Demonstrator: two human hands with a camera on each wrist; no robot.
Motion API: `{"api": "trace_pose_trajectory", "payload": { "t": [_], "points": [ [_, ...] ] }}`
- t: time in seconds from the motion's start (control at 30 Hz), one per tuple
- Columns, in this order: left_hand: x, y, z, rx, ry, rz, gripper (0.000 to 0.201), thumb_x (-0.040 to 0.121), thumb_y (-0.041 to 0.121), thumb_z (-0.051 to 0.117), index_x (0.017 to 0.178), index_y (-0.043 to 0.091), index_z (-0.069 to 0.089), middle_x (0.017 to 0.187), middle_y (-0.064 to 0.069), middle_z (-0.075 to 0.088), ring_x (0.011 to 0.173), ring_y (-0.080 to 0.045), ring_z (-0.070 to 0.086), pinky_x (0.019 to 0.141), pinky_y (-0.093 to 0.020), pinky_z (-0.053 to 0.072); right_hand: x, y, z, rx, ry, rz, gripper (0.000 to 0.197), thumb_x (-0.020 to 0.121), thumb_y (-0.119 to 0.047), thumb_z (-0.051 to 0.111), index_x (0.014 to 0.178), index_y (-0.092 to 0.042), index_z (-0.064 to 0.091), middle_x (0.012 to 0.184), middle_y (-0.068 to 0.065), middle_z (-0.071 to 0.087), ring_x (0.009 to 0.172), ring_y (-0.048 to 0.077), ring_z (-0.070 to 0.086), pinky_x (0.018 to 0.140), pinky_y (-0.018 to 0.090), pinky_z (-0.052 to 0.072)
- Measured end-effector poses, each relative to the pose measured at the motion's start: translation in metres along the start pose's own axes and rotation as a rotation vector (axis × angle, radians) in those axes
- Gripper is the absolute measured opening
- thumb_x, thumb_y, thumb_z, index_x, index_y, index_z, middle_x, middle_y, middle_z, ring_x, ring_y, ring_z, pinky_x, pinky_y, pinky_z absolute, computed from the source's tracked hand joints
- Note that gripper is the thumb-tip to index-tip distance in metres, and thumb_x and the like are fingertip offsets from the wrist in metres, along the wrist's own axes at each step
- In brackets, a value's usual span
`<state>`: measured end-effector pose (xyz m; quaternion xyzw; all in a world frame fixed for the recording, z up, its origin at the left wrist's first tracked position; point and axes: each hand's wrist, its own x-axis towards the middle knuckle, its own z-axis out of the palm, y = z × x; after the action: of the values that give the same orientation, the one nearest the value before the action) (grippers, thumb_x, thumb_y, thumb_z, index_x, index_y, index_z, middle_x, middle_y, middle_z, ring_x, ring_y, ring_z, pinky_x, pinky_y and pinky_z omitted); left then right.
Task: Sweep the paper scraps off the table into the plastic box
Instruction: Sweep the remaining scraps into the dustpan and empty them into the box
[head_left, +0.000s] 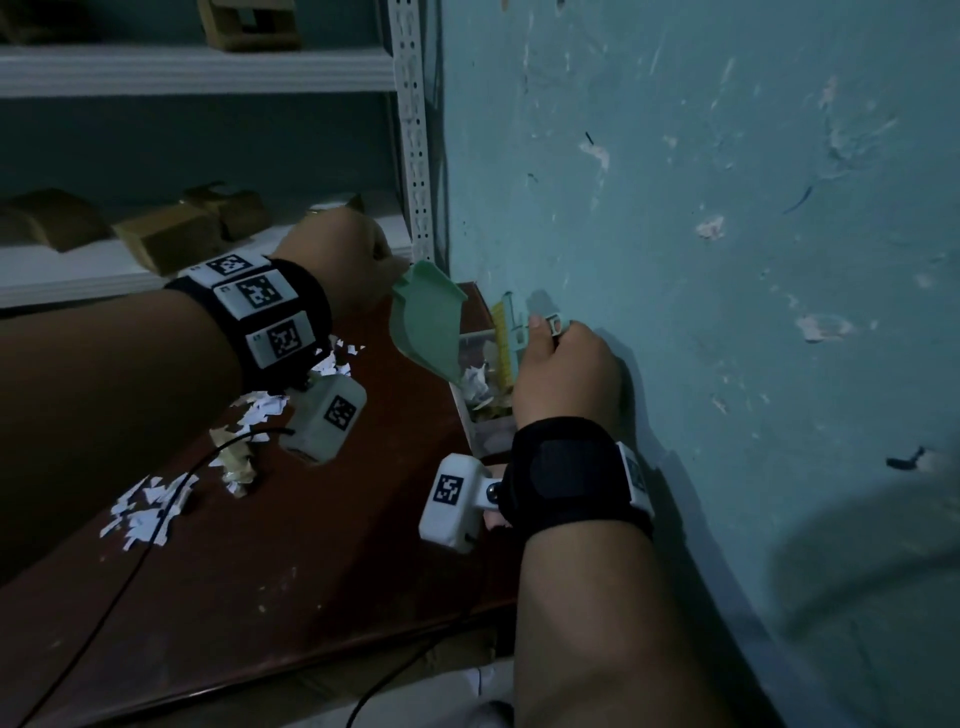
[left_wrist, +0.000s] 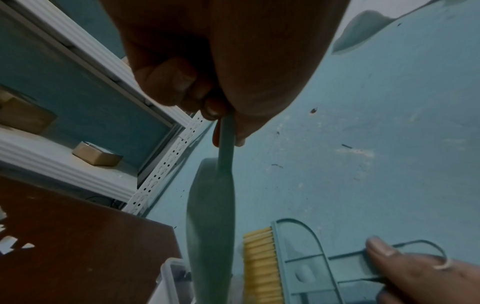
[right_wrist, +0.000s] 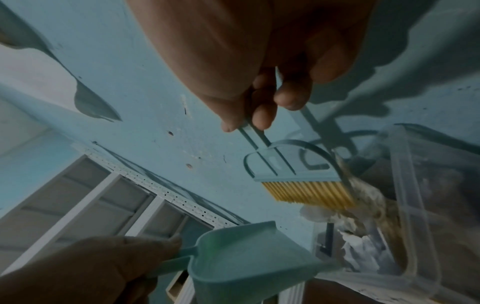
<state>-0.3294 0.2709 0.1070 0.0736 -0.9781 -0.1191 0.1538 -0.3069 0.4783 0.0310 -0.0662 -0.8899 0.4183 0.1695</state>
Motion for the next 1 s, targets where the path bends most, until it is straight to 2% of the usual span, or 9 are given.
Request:
{"api": "trace_pose_trajectory", "payload": {
  "t": [0.07,0.13,0.27,0.37,0.53,0.6,0.7,0.73,1.0],
  "points": [
    [-0.005,-0.004,-0.006,-0.021,0.01,-0.024,0.034,0.099,0.039,0.065,0.084,0.01,0.075,0.069,-0.003,0.064,0.063,-0.02,0.06,0.057,-0.029,0.045,0.0,-0.002,-0.004,0.053,0.054,-0.002,0.048,0.107,-0.049,0.04,0.095,-0.011,0.068,0.091,0.007,0.072,0.082,0.027,0.069,0.063,0.033,0.053],
    [-0.013,-0.009,-0.01,-0.027,0.022,-0.06,0.033,0.1,0.037,0.065,0.082,0.011,0.073,0.064,-0.001,0.059,0.057,-0.014,0.054,0.049,-0.027,0.036,-0.001,-0.006,-0.008,0.103,0.098,0.008,0.05,0.106,-0.051,0.039,0.093,-0.012,0.068,0.087,0.004,0.072,0.077,0.024,0.067,0.055,0.028,0.044],
    [-0.032,-0.031,-0.008,-0.17,0.031,-0.156,0.036,0.099,0.038,0.066,0.086,0.006,0.076,0.073,-0.009,0.071,0.065,-0.026,0.067,0.061,-0.039,0.059,-0.006,-0.011,-0.014,0.182,0.168,-0.017,0.051,0.106,-0.051,0.04,0.09,-0.012,0.068,0.084,0.002,0.072,0.073,0.02,0.067,0.054,0.025,0.045],
    [-0.048,-0.052,-0.004,-0.258,0.064,-0.222,0.036,0.098,0.04,0.066,0.084,0.008,0.076,0.074,-0.012,0.072,0.061,-0.026,0.062,0.062,-0.04,0.057,-0.011,-0.015,-0.013,0.171,0.117,-0.025,0.048,0.107,-0.049,0.04,0.088,-0.014,0.066,0.078,-0.003,0.066,0.063,0.011,0.058,0.044,0.013,0.034],
    [-0.088,-0.095,-0.002,-0.35,0.116,-0.352,0.034,0.1,0.038,0.066,0.086,0.009,0.076,0.07,-0.015,0.068,0.055,-0.022,0.055,0.047,-0.027,0.041,-0.026,-0.022,0.015,0.259,0.006,-0.046,0.049,0.103,-0.054,0.044,0.082,-0.014,0.064,0.077,0.0,0.071,0.072,0.022,0.07,0.064,0.036,0.059],
    [-0.106,-0.115,-0.001,-0.403,0.124,-0.419,0.032,0.099,0.039,0.066,0.086,0.011,0.077,0.075,-0.016,0.07,0.056,-0.02,0.057,0.044,-0.027,0.042,-0.032,-0.026,0.022,0.266,-0.032,-0.037,0.048,0.104,-0.052,0.045,0.082,-0.014,0.063,0.075,-0.004,0.068,0.068,0.016,0.067,0.058,0.029,0.054],
    [-0.133,-0.143,0.0,-0.41,0.147,-0.477,0.036,0.098,0.043,0.067,0.083,0.012,0.077,0.071,-0.012,0.069,0.058,-0.022,0.058,0.056,-0.034,0.047,-0.039,-0.032,0.027,0.23,-0.056,-0.066,0.042,0.106,-0.045,0.046,0.082,-0.014,0.062,0.064,-0.01,0.054,0.055,-0.003,0.048,0.043,0.009,0.029],
    [-0.142,-0.151,-0.001,-0.418,0.153,-0.495,0.035,0.098,0.043,0.066,0.084,0.013,0.077,0.071,-0.014,0.07,0.059,-0.026,0.059,0.059,-0.038,0.05,-0.042,-0.034,0.03,0.232,-0.078,-0.069,0.042,0.106,-0.043,0.047,0.081,-0.014,0.062,0.062,-0.011,0.052,0.053,-0.005,0.045,0.041,0.009,0.032],
    [-0.211,-0.2,-0.014,-0.44,0.218,-0.582,0.028,0.099,0.036,0.067,0.081,0.016,0.076,0.07,-0.01,0.067,0.057,-0.021,0.055,0.048,-0.026,0.038,-0.075,-0.061,0.066,0.303,-0.187,-0.092,0.055,0.105,-0.042,0.048,0.072,-0.002,0.067,0.06,0.001,0.058,0.058,0.014,0.053,0.052,0.016,0.028]
  ]
}}
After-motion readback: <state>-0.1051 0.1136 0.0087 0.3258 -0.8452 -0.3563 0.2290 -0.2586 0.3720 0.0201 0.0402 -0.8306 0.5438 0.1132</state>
